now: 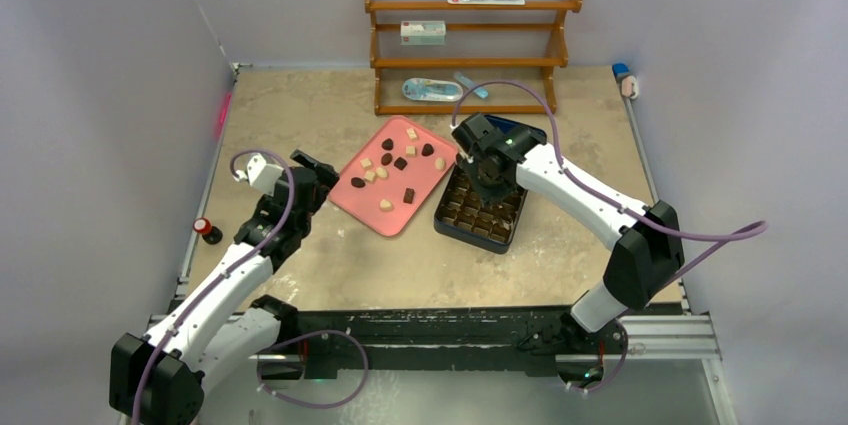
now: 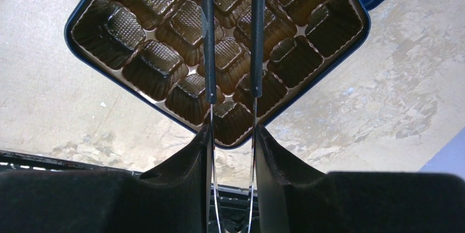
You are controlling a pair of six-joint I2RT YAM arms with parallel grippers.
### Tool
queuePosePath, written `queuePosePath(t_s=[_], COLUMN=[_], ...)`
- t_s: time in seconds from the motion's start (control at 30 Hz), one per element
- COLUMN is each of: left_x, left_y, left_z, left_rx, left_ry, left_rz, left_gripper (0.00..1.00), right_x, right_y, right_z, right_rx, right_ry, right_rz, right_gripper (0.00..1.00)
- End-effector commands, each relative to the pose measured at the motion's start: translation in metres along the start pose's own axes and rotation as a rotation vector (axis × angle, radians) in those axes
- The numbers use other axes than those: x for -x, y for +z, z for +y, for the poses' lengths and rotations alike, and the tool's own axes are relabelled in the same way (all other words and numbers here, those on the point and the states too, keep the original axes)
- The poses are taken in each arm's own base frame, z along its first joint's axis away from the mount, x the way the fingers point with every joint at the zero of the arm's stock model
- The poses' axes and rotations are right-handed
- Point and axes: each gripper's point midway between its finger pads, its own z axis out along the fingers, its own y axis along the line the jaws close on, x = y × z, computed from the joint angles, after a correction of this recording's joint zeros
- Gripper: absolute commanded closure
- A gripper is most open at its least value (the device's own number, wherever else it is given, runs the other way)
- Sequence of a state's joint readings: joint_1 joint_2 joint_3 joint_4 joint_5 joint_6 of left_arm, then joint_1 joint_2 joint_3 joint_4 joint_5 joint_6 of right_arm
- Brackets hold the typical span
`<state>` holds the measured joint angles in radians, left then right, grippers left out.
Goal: Pack the chocolate
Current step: Place the fake chocolate in the packing box.
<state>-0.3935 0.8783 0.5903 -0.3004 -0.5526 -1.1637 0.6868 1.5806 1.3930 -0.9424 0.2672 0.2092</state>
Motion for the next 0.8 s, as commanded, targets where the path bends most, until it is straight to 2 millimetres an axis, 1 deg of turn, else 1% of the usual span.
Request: queuePosePath(t_s=[0.0, 0.2, 0.6, 0.77], left_x=[-0.001, -0.0011, -0.0001, -0.0004], left_y=[0.0039, 0.0047, 0.0046, 0.0049], left_z=[0.0, -0.002, -0.0041, -0.0045], left_rx=[-0.006, -0.009, -0.01, -0.01], left_ry=[0.0, -0.001, 0.0, 0.001], left_rz=[-0.005, -0.003, -0.004, -0.002], left_gripper=[0.0, 0.0, 0.0, 0.0], right_x=[0.0, -0.0024, -0.0014, -0.0019], right_y=[-0.0069, -0.0074, -0.0056, -0.0057], right_z=[-0.0024, -0.0056, -0.0047, -0.0061], right_rx=[0.012, 0.01, 0.02, 0.019], right_ry=[0.03, 0.04, 0.038, 0.042], right_rz=[-0.027, -0.026, -0.023, -0.023], right_gripper=[0.95, 0.87, 0.82, 0.79])
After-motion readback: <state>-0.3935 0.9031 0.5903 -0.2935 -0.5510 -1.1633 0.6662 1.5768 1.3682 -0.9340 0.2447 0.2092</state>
